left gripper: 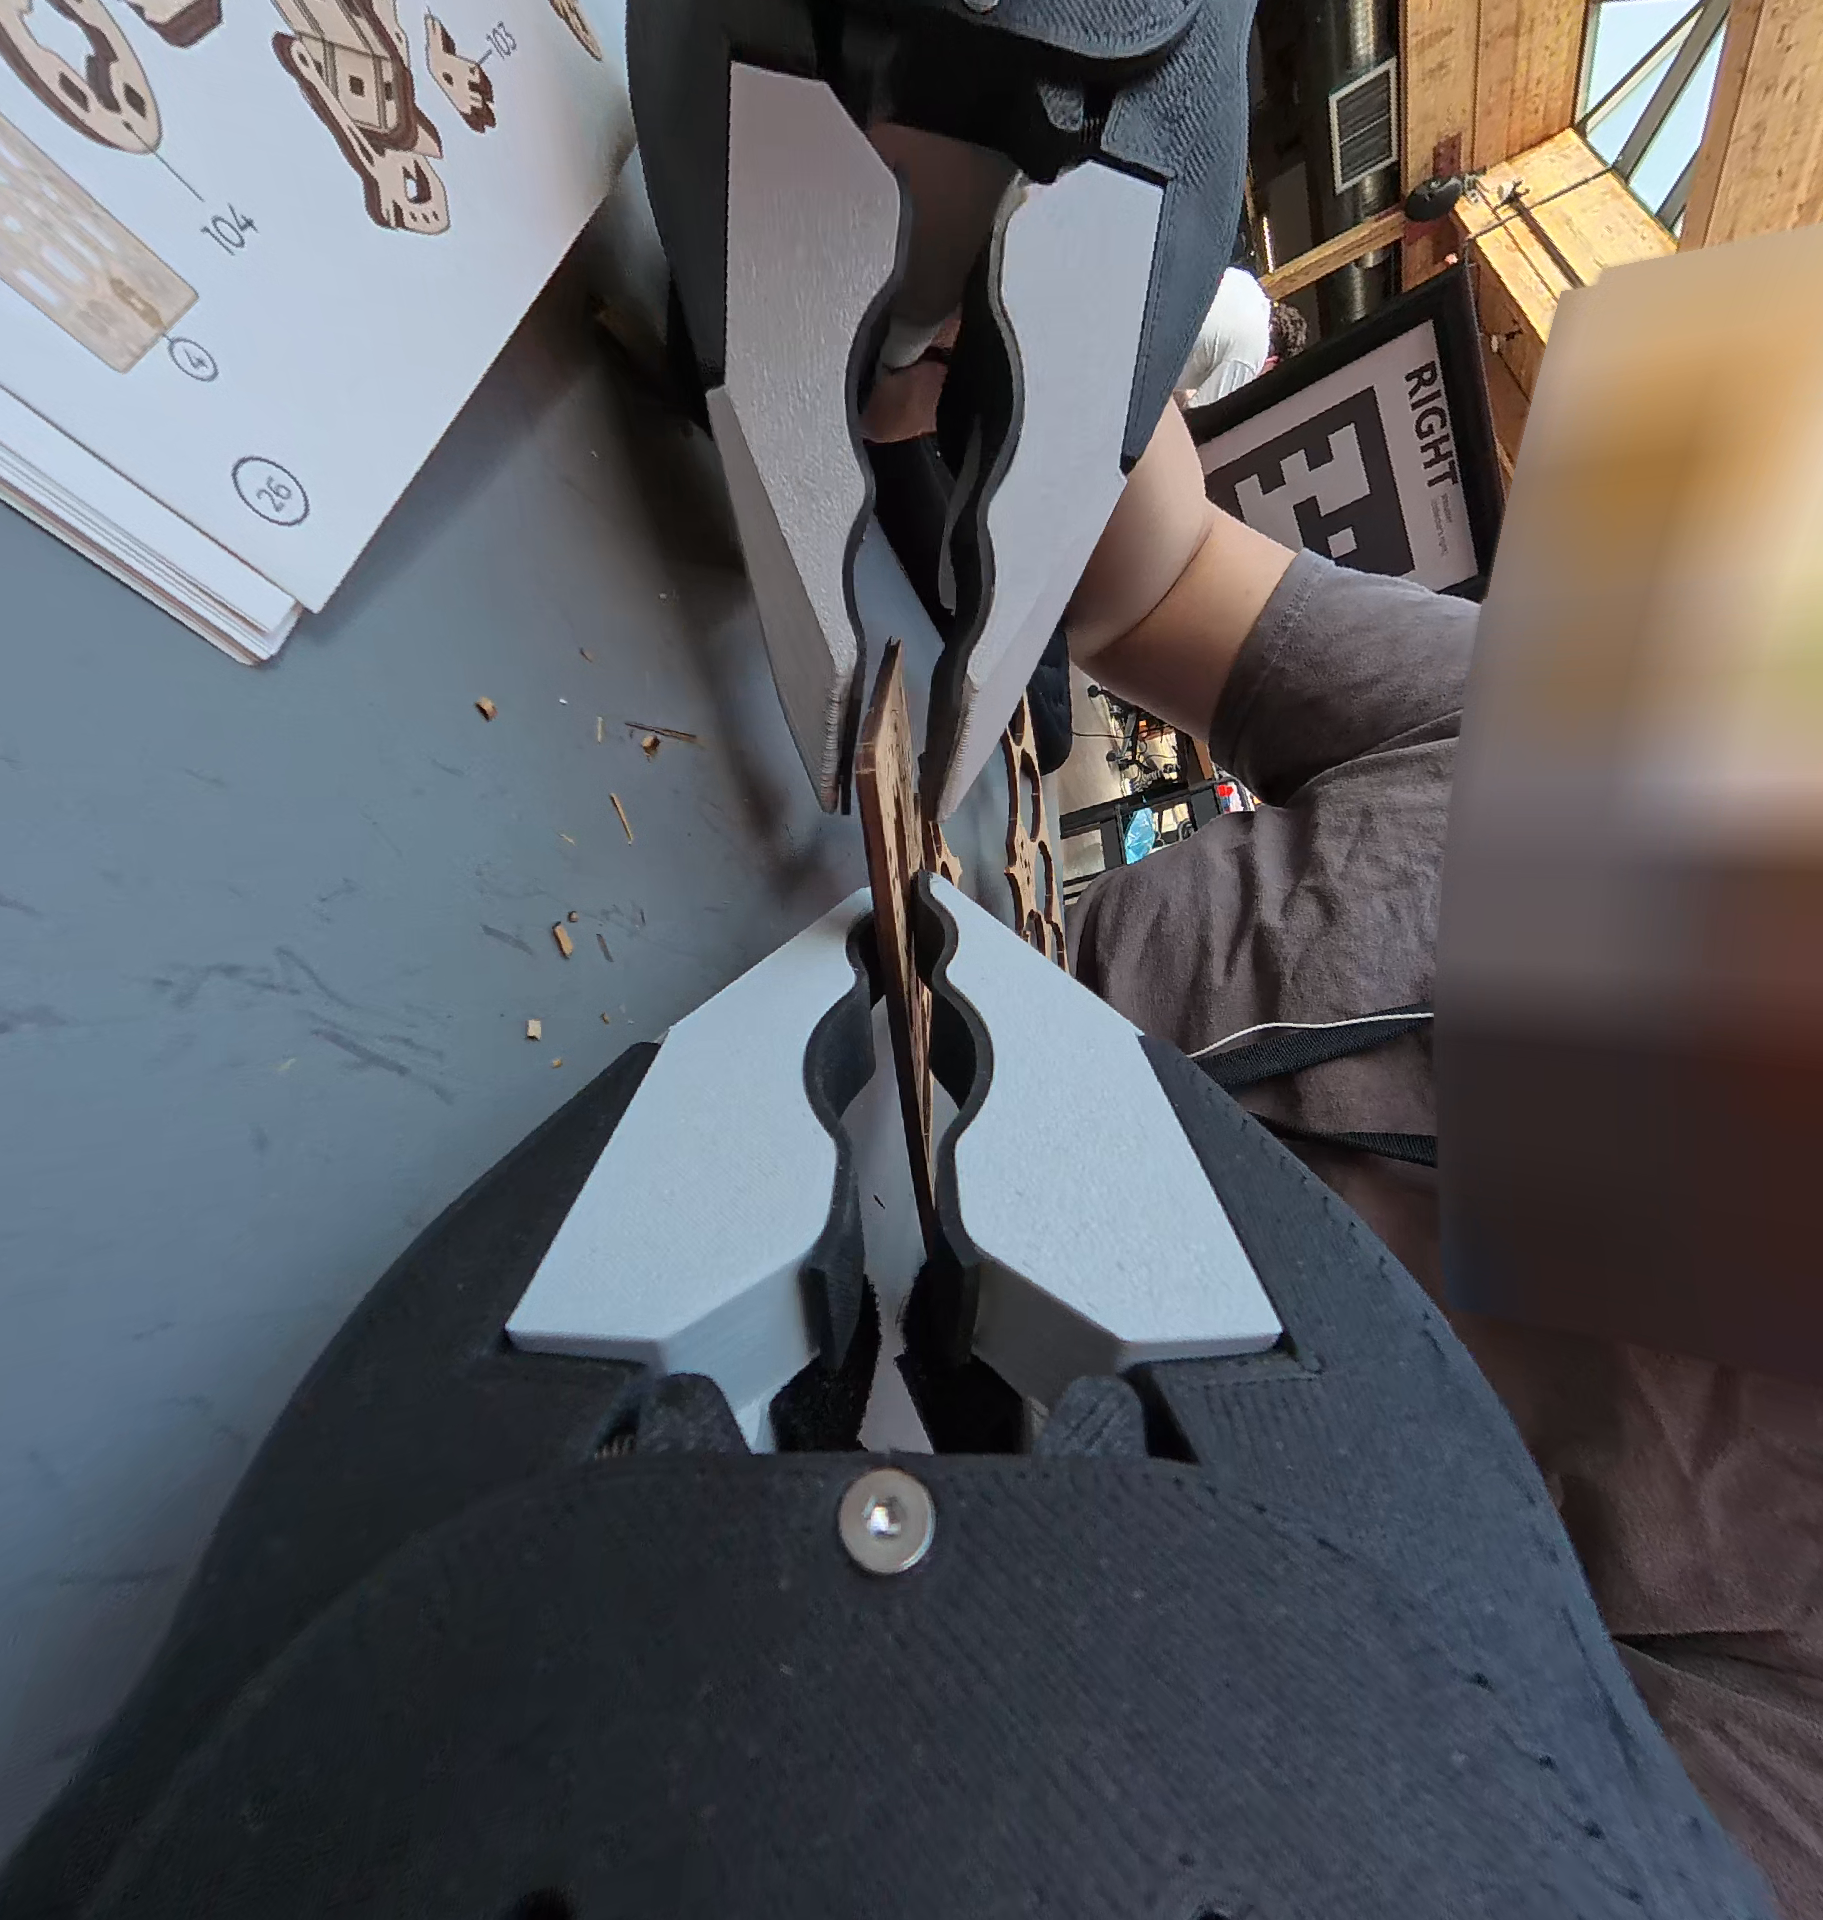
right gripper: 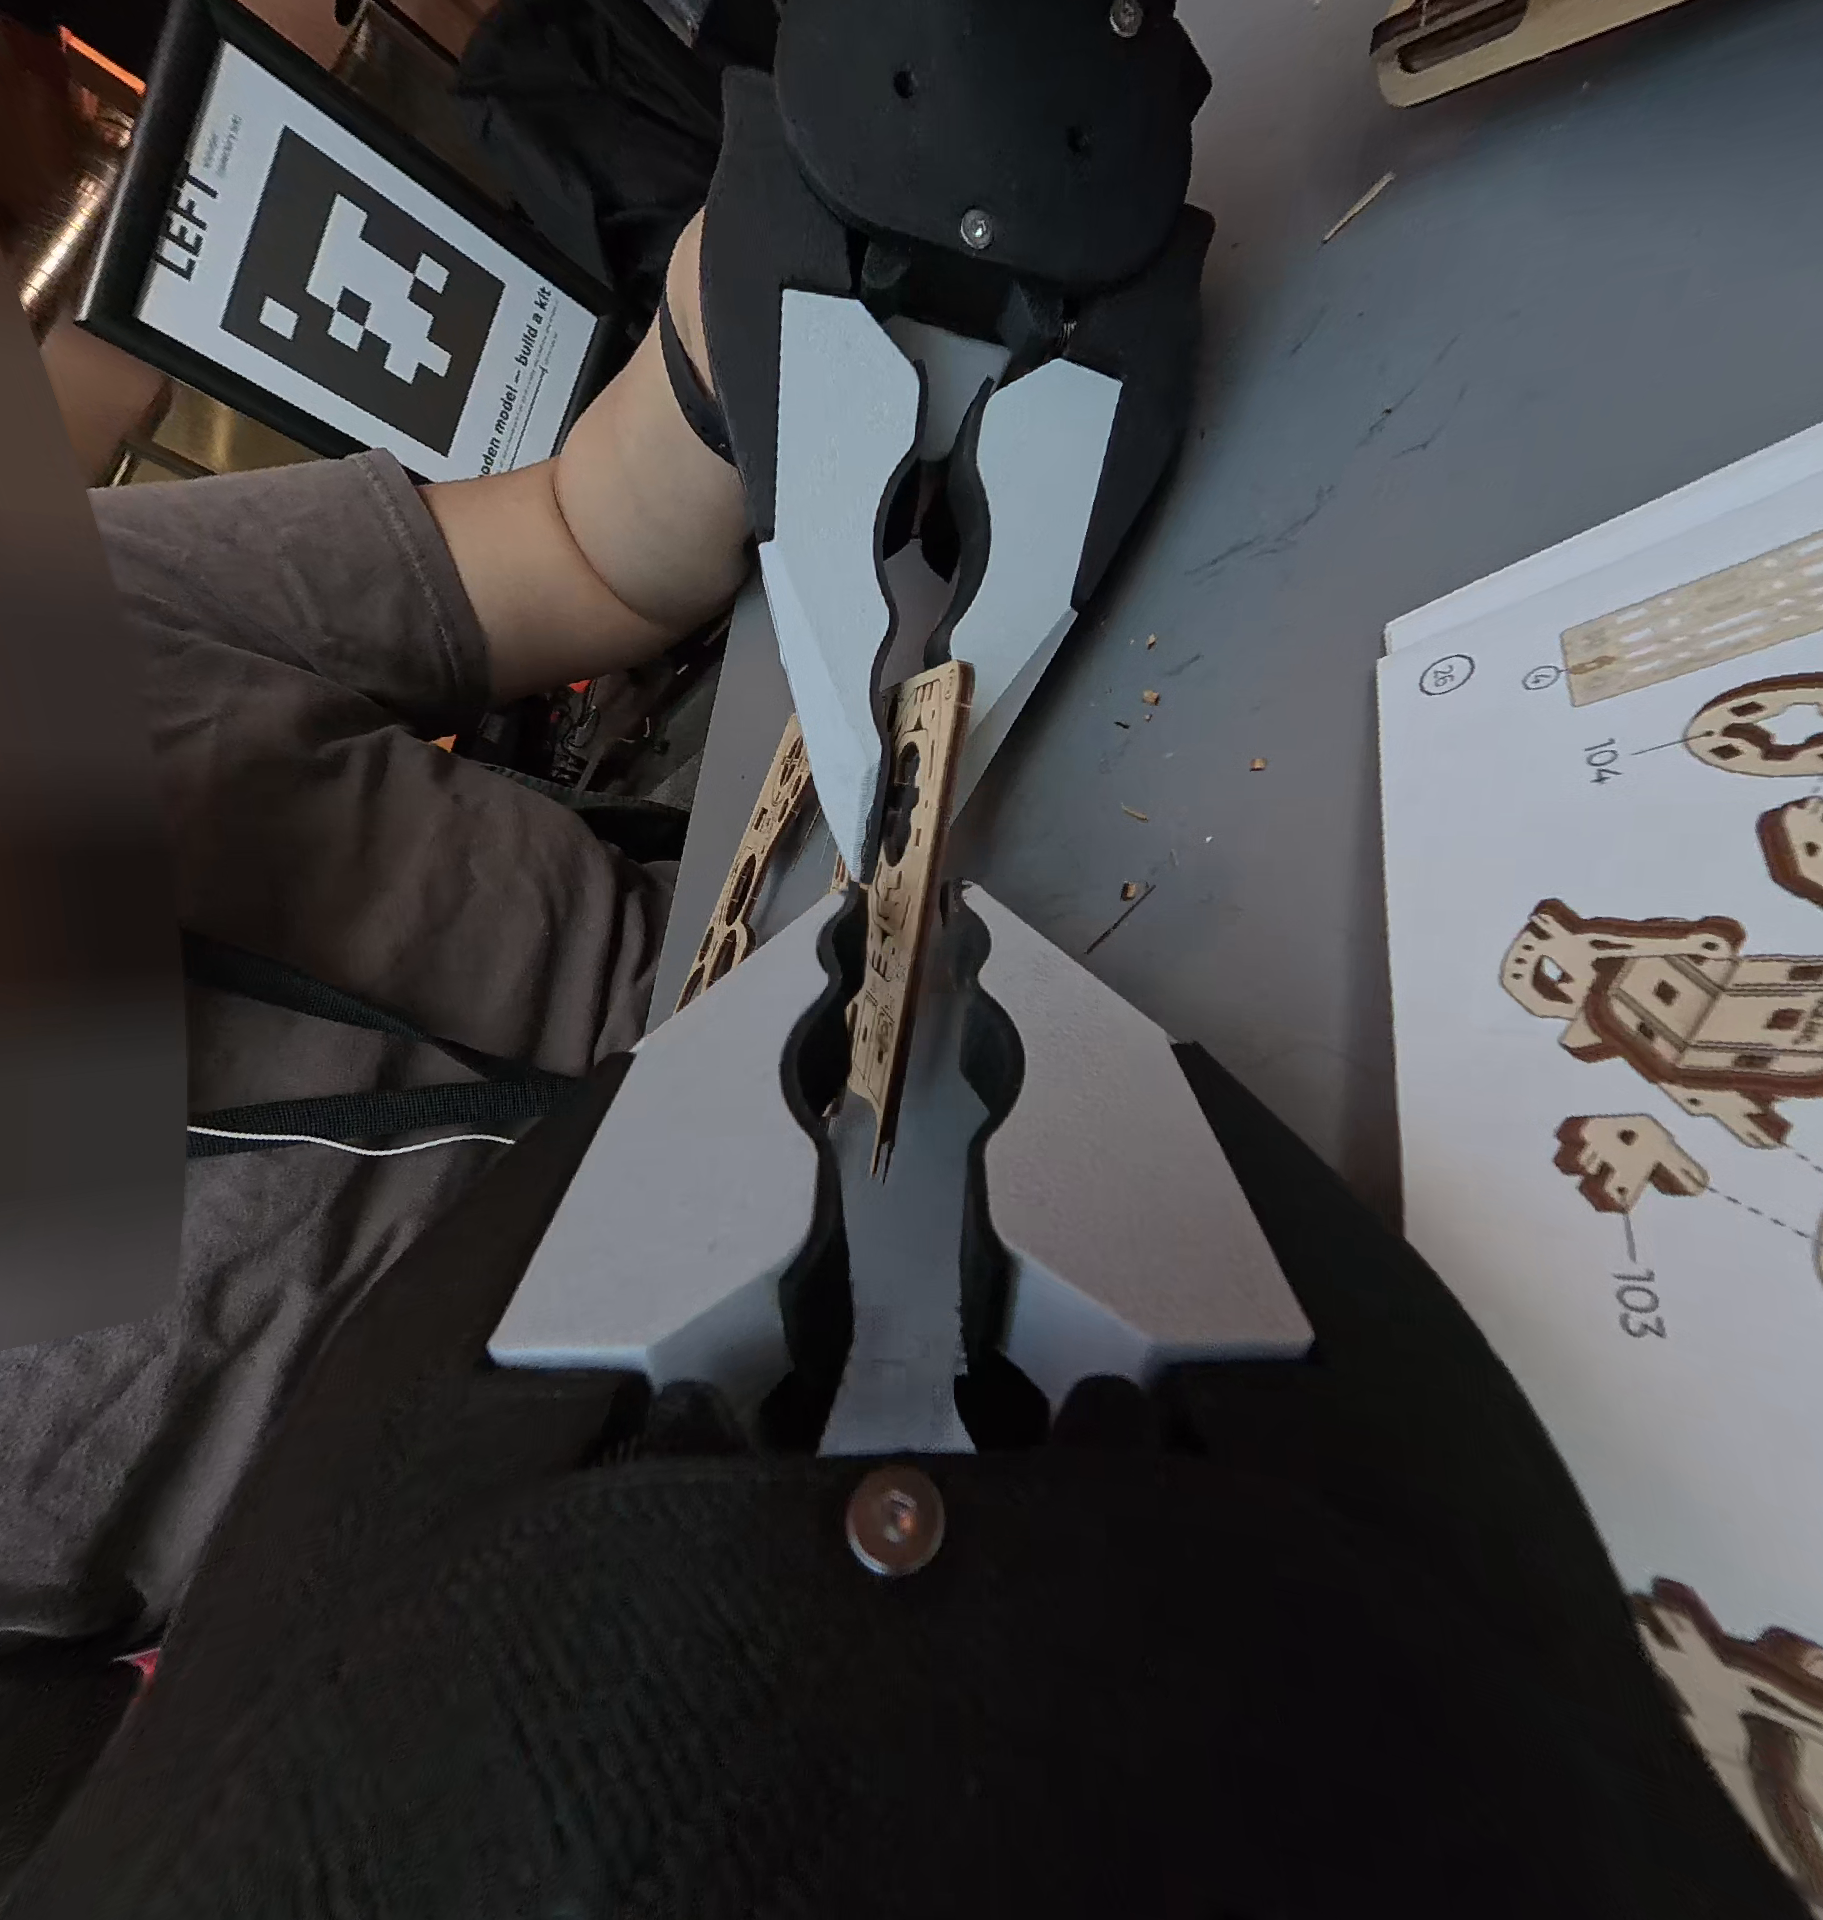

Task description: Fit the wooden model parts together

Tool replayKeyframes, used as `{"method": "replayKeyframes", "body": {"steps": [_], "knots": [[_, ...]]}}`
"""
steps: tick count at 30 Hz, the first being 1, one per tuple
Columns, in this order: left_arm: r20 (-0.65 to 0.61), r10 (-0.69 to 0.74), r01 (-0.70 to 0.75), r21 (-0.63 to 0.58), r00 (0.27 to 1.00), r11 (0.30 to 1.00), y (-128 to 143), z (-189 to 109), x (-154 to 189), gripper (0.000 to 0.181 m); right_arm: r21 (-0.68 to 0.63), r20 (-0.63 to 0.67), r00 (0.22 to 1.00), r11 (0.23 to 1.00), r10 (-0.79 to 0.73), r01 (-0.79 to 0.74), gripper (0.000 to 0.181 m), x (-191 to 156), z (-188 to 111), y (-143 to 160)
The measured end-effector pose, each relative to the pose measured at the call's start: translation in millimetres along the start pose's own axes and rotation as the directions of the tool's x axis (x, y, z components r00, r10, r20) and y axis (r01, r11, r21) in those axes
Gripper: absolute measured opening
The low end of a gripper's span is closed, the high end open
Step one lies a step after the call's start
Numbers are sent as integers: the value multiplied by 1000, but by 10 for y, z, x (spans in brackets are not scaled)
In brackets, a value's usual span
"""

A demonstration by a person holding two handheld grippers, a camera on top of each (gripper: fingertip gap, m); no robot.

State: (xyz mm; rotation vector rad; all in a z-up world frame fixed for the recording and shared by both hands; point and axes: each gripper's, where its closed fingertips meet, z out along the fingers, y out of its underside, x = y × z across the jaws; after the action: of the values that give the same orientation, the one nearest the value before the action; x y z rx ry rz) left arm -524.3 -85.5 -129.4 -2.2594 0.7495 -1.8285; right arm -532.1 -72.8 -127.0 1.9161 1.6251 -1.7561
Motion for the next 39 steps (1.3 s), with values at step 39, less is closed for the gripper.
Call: {"method": "replayKeyframes", "body": {"steps": [39], "knots": [[7, 3, -3, -36, 1000, 999, 54, 31, 1, 1, -51, -122, 991, 998, -49, 43, 8, 32, -28, -6]]}}
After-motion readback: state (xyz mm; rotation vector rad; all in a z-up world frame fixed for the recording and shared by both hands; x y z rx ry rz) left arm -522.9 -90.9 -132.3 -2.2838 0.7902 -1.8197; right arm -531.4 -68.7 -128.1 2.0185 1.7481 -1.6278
